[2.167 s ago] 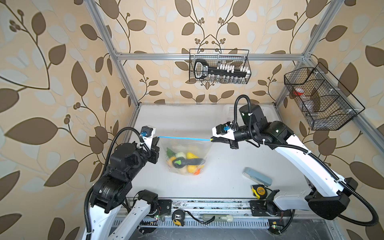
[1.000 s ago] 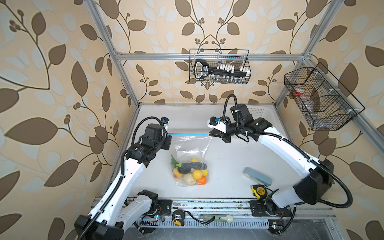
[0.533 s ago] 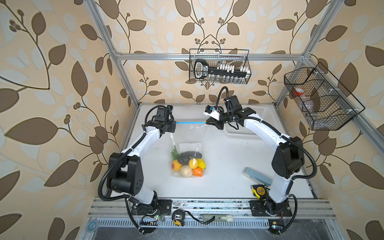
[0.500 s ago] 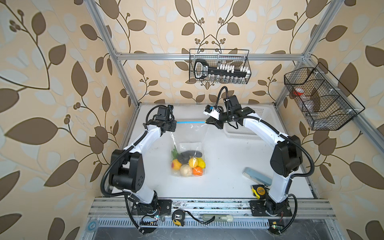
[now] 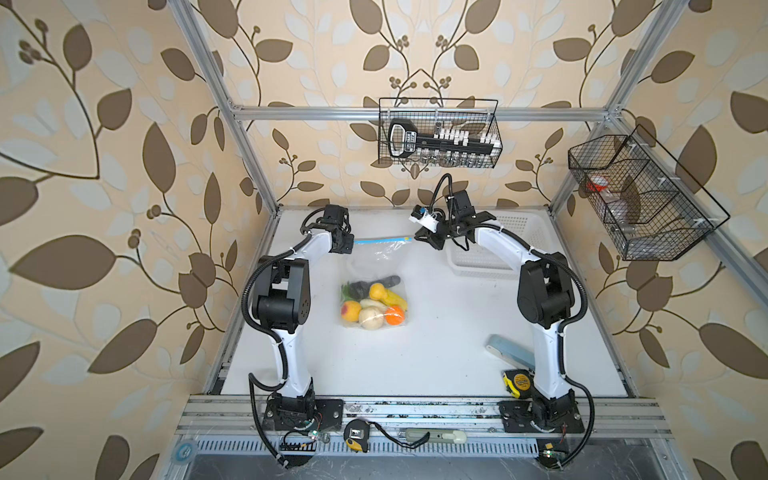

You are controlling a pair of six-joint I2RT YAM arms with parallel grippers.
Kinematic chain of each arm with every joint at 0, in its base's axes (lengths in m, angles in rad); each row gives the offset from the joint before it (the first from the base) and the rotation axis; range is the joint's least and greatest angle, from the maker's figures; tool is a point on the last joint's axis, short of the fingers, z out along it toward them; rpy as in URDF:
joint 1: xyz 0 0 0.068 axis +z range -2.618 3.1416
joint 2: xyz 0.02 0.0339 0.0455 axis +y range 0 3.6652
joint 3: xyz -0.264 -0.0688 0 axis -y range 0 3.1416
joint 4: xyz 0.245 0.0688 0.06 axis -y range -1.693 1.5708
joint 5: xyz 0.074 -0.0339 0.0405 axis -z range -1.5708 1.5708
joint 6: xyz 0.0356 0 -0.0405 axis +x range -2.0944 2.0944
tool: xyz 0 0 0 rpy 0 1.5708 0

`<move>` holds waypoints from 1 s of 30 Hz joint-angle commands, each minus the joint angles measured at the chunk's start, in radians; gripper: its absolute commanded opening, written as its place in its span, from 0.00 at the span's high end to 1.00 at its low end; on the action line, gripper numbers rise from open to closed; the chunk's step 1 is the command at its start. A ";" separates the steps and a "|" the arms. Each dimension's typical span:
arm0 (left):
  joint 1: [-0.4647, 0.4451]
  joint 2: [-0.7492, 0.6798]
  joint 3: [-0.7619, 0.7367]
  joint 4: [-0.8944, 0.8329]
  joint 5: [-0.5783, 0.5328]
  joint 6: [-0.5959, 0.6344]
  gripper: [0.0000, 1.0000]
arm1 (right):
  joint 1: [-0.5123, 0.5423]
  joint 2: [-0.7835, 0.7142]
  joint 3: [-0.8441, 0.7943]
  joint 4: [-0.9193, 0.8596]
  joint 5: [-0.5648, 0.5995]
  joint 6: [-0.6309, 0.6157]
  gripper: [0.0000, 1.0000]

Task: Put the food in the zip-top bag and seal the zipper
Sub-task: 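Lower the sealed bag onto the table with both grippers, then open both grippers to release the zipper ends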

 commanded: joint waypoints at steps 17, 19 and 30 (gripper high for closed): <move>0.009 -0.137 0.073 -0.003 0.001 -0.063 0.01 | 0.028 -0.097 0.044 0.076 0.092 0.181 0.58; 0.008 -0.199 0.047 -0.020 0.016 -0.095 0.01 | 0.037 -0.174 -0.044 0.106 0.147 0.269 0.51; -0.054 -0.682 -0.356 -0.012 0.036 -0.329 0.01 | -0.023 -0.809 -0.885 0.320 0.452 0.969 0.38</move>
